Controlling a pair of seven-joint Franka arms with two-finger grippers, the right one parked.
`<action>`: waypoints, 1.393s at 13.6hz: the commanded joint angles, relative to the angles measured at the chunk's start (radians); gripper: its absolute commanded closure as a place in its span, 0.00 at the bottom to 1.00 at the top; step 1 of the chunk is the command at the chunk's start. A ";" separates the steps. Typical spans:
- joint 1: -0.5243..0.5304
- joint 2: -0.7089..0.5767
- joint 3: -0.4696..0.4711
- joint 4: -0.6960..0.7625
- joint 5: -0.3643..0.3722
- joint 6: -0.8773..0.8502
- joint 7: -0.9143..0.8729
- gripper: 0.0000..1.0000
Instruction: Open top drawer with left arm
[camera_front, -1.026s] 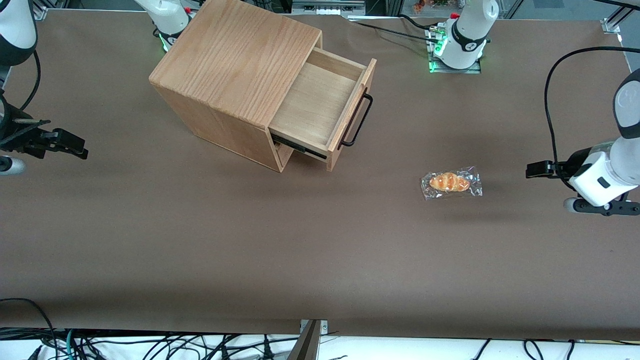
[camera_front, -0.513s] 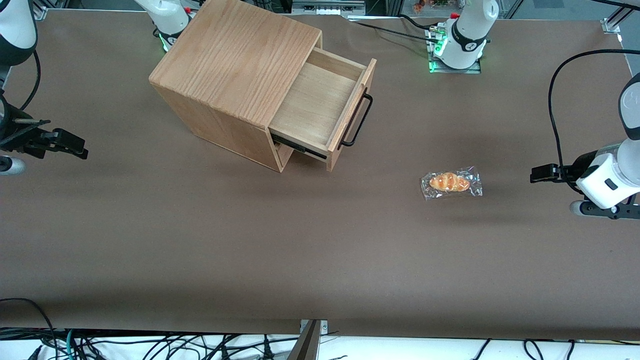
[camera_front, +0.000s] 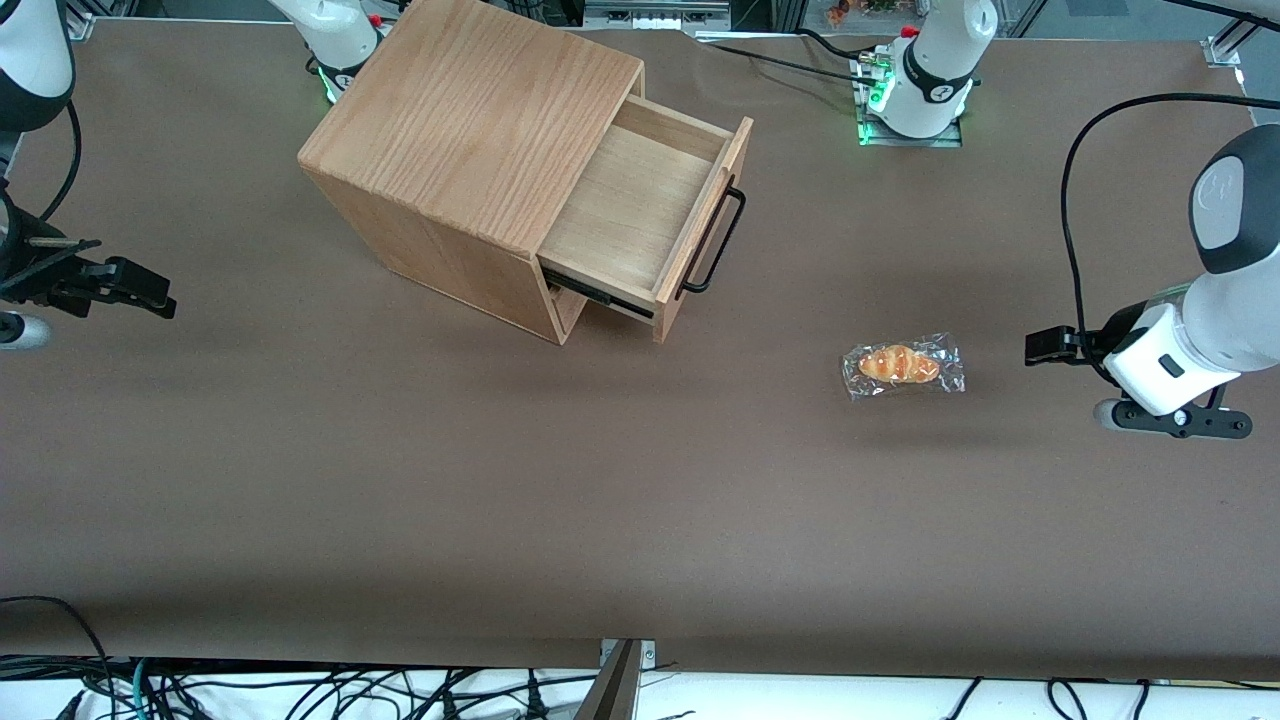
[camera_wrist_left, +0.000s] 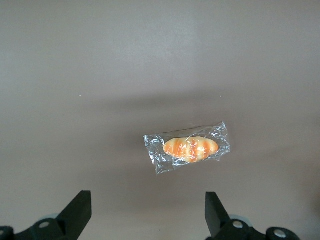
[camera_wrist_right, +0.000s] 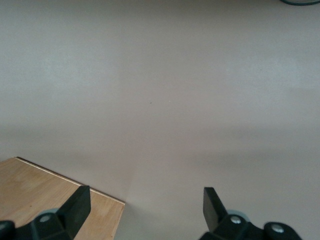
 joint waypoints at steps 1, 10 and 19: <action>0.001 0.000 0.024 0.016 -0.013 -0.004 -0.002 0.00; 0.038 -0.003 0.021 0.019 -0.054 -0.004 -0.019 0.00; 0.039 -0.004 0.021 0.019 -0.054 -0.004 -0.016 0.00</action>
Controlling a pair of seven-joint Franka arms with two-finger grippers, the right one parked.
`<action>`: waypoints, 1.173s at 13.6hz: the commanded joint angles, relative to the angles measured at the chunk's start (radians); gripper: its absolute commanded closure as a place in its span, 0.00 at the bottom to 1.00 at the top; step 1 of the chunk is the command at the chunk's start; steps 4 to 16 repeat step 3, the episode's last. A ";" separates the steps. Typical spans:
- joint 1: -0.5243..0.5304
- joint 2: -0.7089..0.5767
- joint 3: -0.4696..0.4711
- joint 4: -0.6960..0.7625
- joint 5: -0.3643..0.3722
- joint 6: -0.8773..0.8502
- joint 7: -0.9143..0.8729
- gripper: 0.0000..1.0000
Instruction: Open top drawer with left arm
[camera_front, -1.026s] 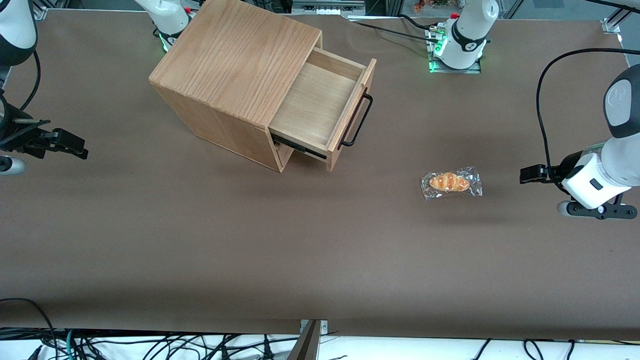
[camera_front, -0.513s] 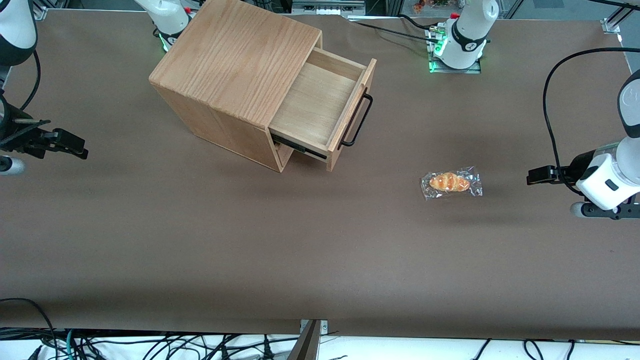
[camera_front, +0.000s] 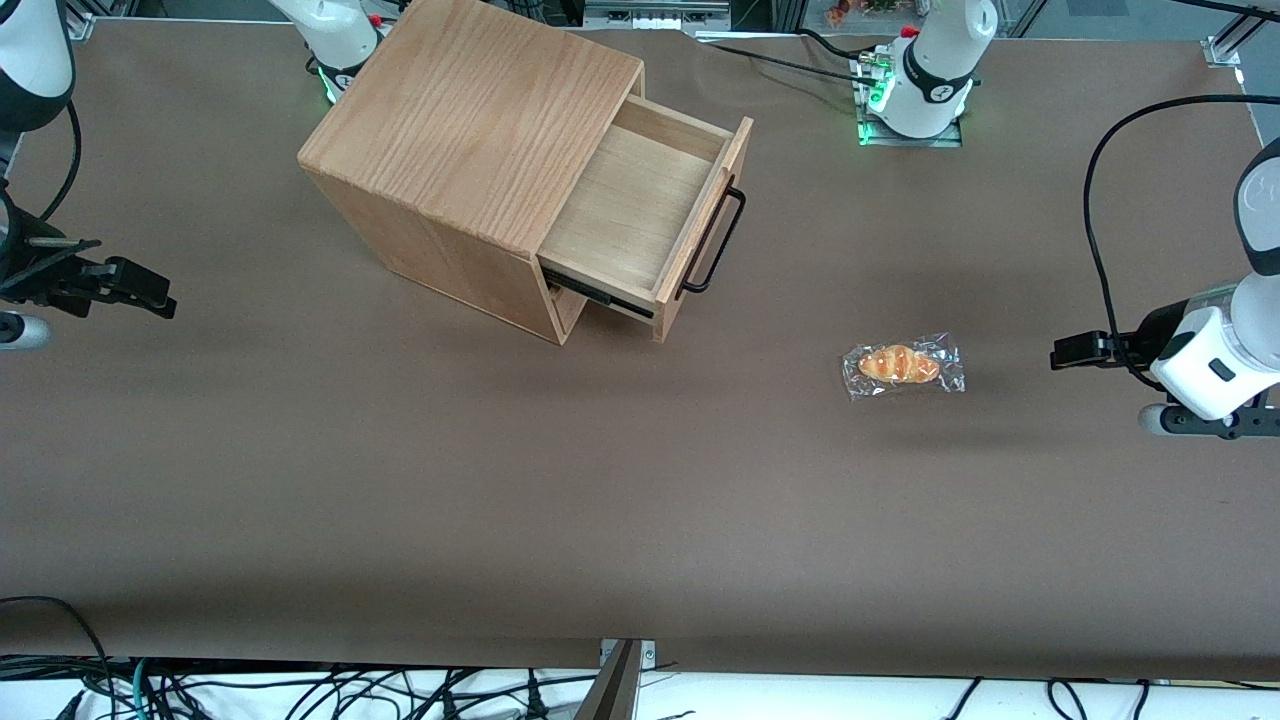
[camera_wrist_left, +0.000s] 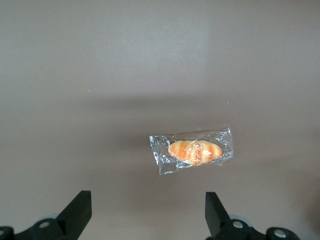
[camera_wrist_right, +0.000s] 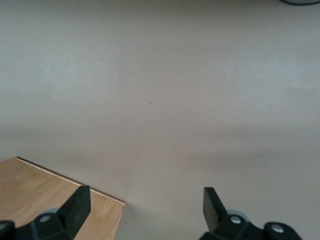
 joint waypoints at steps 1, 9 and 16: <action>0.005 -0.004 -0.002 0.011 -0.017 -0.004 0.006 0.00; 0.007 -0.004 0.000 0.011 -0.017 -0.004 0.009 0.00; 0.007 -0.004 0.000 0.011 -0.017 -0.004 0.009 0.00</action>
